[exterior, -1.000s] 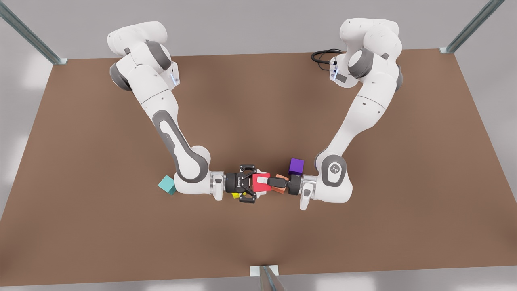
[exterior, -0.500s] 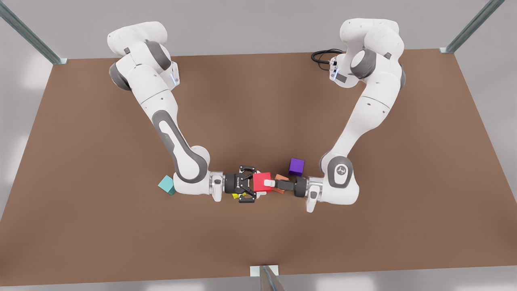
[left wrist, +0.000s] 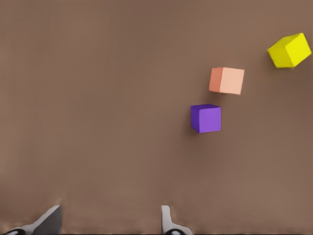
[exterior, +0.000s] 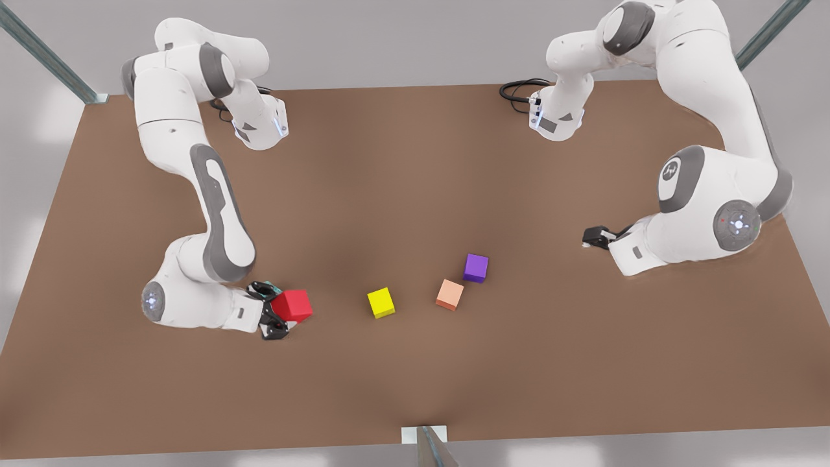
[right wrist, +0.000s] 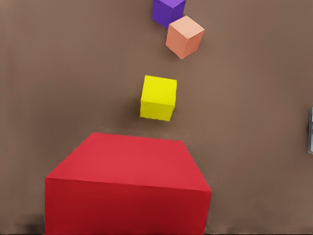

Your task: Pick up red wooden cube and pass to hand red wooden cube and place in blue wooden cube

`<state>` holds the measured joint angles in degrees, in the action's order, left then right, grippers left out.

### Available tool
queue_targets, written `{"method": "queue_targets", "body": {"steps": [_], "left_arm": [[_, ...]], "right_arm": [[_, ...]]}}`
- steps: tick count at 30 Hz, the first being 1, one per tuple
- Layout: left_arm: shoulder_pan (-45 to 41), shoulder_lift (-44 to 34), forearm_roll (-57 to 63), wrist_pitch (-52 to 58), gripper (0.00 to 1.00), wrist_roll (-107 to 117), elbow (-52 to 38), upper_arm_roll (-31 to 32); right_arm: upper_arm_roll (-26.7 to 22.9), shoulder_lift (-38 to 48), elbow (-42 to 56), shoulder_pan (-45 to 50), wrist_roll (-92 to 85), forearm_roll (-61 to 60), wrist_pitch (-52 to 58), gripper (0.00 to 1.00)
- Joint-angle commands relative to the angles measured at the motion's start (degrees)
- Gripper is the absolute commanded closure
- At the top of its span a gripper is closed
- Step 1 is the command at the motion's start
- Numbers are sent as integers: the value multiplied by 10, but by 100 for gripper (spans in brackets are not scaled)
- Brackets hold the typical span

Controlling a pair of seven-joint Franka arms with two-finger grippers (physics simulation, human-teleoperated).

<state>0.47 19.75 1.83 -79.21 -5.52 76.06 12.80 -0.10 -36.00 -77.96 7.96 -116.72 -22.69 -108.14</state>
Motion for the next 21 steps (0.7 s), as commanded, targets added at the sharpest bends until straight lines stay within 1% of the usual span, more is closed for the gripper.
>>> {"method": "queue_targets", "body": {"steps": [1, 3, 5, 9, 12, 16, 17, 21], "left_arm": [[-76, -96, -6, -82, 0, 99, 127, -112], [-75, -75, -7, -77, 0, 98, 119, -110], [-76, -55, -45, -76, 0, 97, 115, -110], [-79, -54, -60, -67, 0, 99, 102, -102], [-88, -44, -59, -48, 0, 101, 102, -99], [-89, -46, -60, -23, 0, 102, 100, -96], [-88, -46, -60, -20, 0, 108, 100, -81], [-88, -45, -59, -10, 0, 126, 100, -76]], "right_arm": [[-12, 8, -3, 0, 314, 219, 59, 41], [-25, 15, -24, -1, 313, 250, 42, 41], [-33, 31, -61, -3, 312, 266, 4, 41], [-32, 67, -150, -1, 315, 266, -79, 41], [-32, 82, -191, 3, 335, 261, -115, 41], [-31, 74, -192, 22, 369, 249, -132, 41], [-30, 72, -193, 24, 369, 244, -135, 41], [-30, 74, -223, 22, 369, 237, -168, 41]]}}
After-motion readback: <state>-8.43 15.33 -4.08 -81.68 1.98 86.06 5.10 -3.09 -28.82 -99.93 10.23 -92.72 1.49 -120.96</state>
